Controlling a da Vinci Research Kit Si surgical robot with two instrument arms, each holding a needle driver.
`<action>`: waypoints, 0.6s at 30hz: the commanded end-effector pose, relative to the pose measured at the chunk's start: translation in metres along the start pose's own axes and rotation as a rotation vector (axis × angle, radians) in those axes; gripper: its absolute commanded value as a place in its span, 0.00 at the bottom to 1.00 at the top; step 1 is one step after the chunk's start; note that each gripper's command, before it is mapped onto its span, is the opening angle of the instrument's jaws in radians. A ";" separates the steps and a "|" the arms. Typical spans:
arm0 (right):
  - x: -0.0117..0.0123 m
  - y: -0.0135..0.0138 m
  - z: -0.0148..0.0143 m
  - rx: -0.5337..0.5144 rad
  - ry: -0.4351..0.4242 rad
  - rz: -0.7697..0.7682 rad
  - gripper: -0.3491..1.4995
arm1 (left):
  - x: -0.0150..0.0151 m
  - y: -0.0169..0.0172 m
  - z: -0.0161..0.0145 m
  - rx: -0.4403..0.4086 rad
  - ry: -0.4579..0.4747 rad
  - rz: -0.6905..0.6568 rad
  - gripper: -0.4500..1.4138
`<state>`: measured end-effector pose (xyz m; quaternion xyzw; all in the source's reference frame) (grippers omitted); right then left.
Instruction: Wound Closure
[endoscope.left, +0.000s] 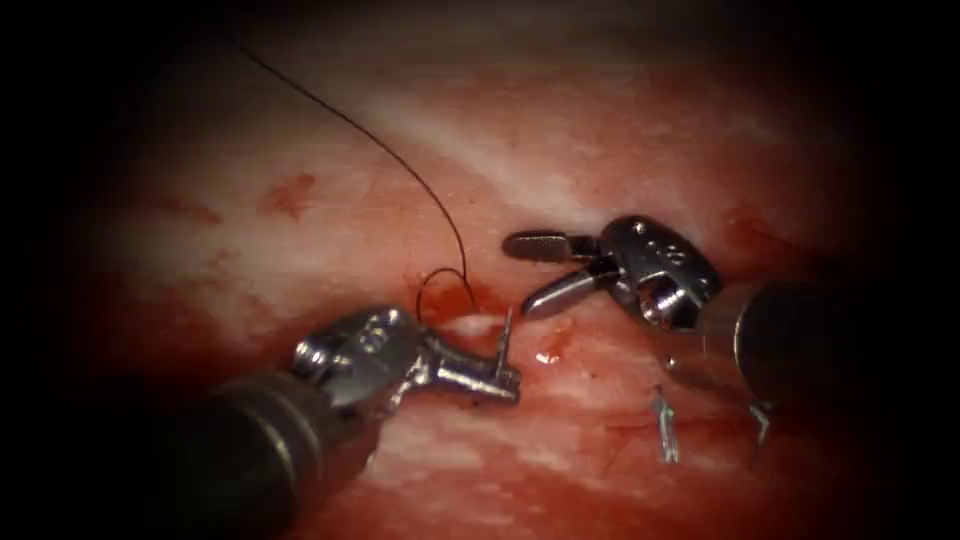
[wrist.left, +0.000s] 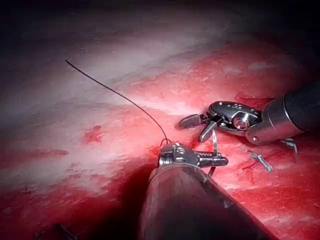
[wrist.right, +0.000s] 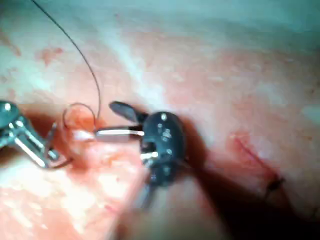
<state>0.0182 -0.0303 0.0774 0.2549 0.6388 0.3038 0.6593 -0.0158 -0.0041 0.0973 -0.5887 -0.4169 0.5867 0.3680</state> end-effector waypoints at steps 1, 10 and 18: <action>-0.0011 0.0000 0.0005 0.004 0.000 0.001 0.77 | -0.0003 -0.0001 0.0004 -0.021 -0.001 -0.018 0.00; -0.0020 -0.0007 0.0002 0.011 -0.013 -0.007 0.77 | 0.0011 0.0055 -0.0019 -0.113 -0.019 -0.054 0.00; -0.0024 -0.0021 0.0006 0.008 -0.013 -0.011 0.70 | 0.0031 0.0090 -0.0033 -0.126 -0.004 0.178 0.00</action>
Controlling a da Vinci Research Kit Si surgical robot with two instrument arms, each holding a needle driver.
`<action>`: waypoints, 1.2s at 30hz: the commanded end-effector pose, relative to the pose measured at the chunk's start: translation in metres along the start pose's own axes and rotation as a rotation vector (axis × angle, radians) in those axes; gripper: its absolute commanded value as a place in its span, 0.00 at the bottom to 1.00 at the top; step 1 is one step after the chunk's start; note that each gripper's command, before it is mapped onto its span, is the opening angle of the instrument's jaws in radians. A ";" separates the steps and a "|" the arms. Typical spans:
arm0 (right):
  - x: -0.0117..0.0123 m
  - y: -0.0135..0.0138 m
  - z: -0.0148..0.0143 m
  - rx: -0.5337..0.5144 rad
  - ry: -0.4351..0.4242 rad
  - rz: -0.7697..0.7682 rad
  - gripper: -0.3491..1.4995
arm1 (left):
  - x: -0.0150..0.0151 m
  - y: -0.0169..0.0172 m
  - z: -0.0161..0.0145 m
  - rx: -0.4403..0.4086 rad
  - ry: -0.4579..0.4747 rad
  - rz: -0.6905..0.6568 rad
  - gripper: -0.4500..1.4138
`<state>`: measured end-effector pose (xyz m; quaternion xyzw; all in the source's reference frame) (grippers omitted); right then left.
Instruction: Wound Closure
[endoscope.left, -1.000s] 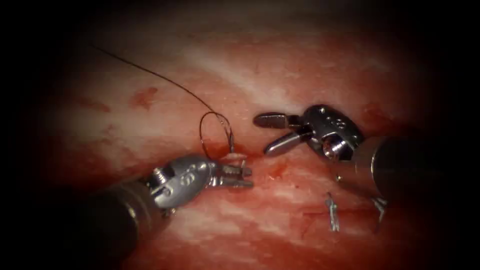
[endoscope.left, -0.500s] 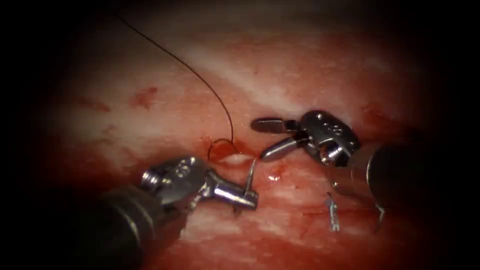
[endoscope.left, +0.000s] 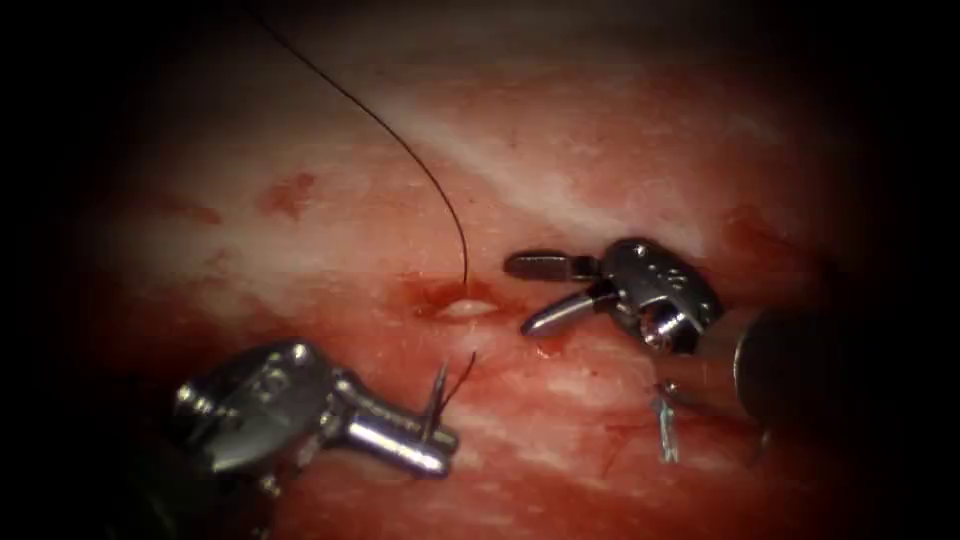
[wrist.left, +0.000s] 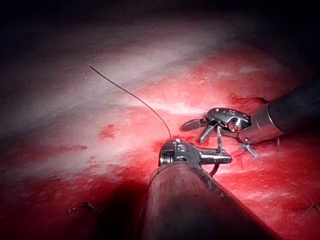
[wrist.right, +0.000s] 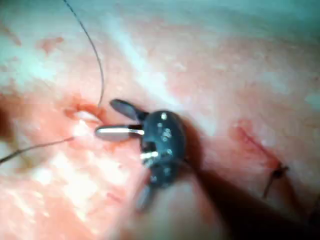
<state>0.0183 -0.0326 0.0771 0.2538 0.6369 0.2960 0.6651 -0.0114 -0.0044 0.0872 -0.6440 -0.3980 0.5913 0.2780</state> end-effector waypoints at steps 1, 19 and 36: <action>-0.0009 -0.0005 0.0009 0.003 0.001 0.003 0.67 | -0.0004 -0.0004 0.0005 0.000 -0.002 0.017 0.00; -0.0023 -0.0012 0.0031 0.006 -0.059 -0.131 0.00 | 0.0007 0.0018 -0.0003 0.050 -0.007 0.094 0.00; -0.0038 -0.0008 0.0041 0.000 -0.106 -0.153 0.00 | 0.0012 0.0019 -0.0007 0.096 -0.017 0.130 0.00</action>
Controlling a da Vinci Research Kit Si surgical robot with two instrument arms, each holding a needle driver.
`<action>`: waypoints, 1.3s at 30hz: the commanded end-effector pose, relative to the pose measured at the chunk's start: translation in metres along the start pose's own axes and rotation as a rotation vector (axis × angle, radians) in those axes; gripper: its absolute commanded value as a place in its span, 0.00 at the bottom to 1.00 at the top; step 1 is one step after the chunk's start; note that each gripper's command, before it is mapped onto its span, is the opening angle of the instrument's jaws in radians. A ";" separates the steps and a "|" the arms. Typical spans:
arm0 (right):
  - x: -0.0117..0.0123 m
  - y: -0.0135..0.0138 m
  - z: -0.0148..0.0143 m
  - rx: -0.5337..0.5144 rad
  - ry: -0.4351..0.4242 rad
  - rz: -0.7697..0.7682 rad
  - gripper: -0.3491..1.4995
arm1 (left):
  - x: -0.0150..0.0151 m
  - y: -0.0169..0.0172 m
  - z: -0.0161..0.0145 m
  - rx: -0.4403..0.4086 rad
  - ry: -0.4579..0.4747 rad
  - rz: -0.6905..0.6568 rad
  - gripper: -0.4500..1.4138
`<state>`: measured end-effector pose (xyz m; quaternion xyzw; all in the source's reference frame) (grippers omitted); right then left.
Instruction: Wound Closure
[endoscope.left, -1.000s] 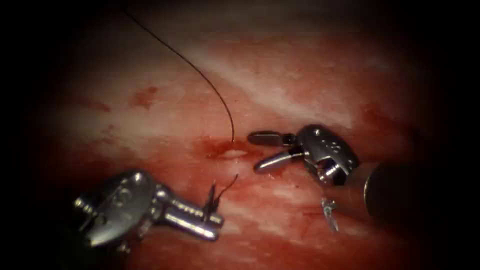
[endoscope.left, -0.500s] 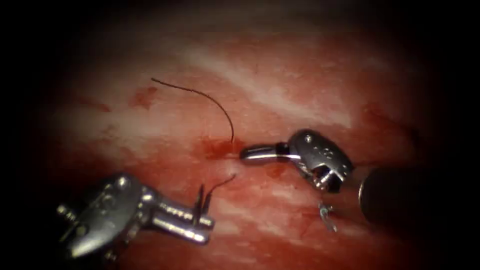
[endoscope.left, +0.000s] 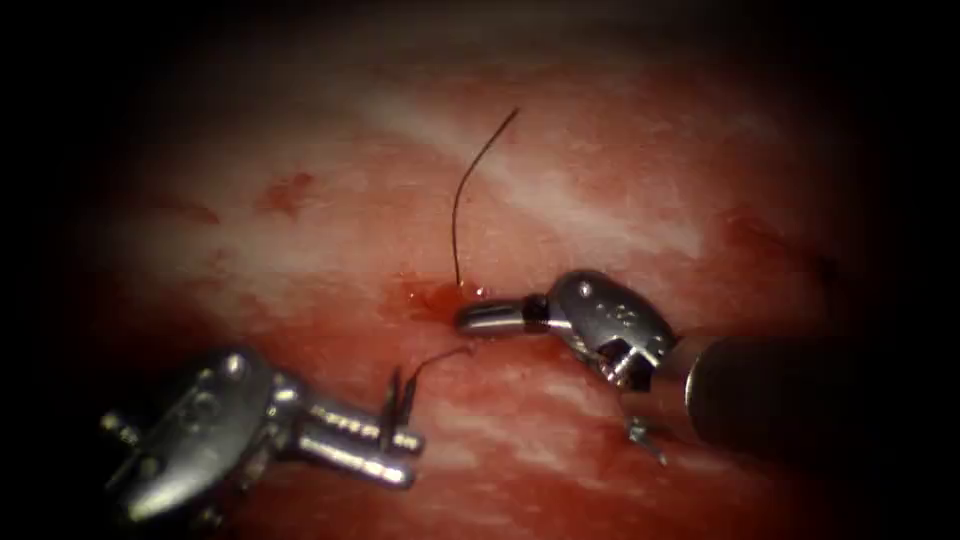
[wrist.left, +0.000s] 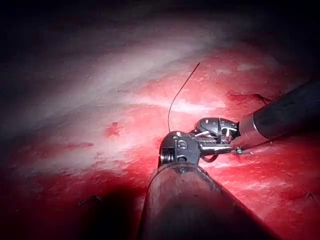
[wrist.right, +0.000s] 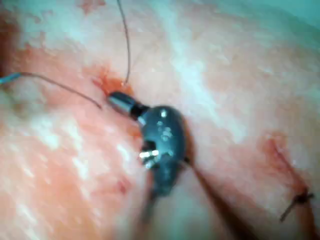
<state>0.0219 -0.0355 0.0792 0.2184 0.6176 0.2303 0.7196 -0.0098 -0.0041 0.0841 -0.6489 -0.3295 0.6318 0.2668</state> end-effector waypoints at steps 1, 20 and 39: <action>0.0002 -0.0002 0.0005 0.003 0.002 0.000 0.00 | -0.0008 -0.0009 0.0005 0.006 -0.007 0.002 0.00; 0.0023 -0.0009 0.0001 0.006 0.017 -0.010 0.30 | -0.0022 -0.0042 -0.0022 0.129 -0.061 0.032 0.00; 0.0031 -0.0012 -0.0012 0.014 0.015 -0.003 0.64 | -0.0013 -0.0024 -0.0031 0.111 -0.122 0.251 0.00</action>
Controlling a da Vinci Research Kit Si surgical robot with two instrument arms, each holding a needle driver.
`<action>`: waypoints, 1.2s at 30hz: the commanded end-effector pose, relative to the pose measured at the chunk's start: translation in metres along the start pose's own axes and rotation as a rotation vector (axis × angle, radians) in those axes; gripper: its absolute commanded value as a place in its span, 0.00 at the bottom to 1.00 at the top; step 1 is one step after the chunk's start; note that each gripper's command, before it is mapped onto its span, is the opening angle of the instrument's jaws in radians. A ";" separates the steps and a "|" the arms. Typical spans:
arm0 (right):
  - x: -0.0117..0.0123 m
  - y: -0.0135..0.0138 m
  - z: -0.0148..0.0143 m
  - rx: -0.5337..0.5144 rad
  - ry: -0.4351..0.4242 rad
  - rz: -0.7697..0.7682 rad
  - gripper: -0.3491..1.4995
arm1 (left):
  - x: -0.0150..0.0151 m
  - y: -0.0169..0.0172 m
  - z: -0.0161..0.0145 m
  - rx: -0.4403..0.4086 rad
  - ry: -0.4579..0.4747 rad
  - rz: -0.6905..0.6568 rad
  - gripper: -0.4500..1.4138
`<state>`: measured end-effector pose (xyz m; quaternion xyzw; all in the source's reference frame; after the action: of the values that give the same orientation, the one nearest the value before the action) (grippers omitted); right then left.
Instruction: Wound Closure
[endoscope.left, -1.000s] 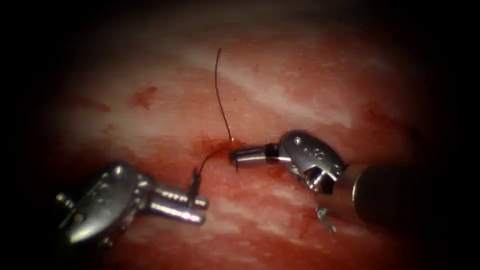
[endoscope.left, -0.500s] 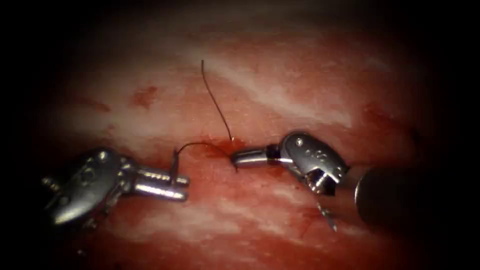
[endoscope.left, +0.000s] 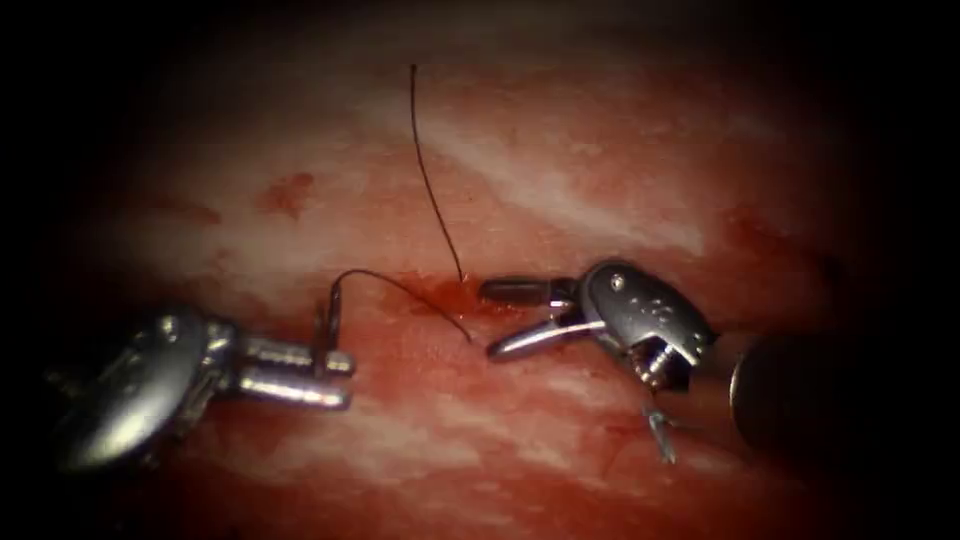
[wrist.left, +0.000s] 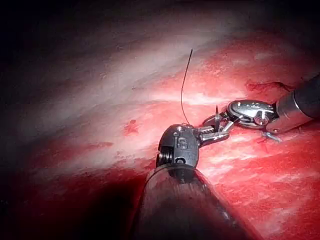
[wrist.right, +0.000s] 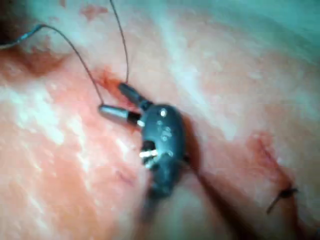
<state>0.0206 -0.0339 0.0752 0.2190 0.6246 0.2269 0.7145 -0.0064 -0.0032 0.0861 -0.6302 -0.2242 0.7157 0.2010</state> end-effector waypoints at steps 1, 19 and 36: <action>-0.0009 -0.0002 0.0007 0.003 0.001 0.002 0.64 | -0.0008 -0.0003 0.0007 -0.006 -0.013 0.011 0.00; -0.0007 -0.0011 0.0010 0.001 0.001 -0.005 0.64 | -0.0023 -0.0012 -0.0002 0.069 -0.136 0.126 0.00; -0.0013 -0.0013 0.0023 -0.010 0.005 0.037 0.62 | -0.0019 -0.0012 -0.0005 0.089 -0.151 0.174 0.00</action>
<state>0.0222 -0.0352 0.0750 0.2257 0.6197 0.2459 0.7103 -0.0050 -0.0032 0.0875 -0.5807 -0.1497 0.7865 0.1476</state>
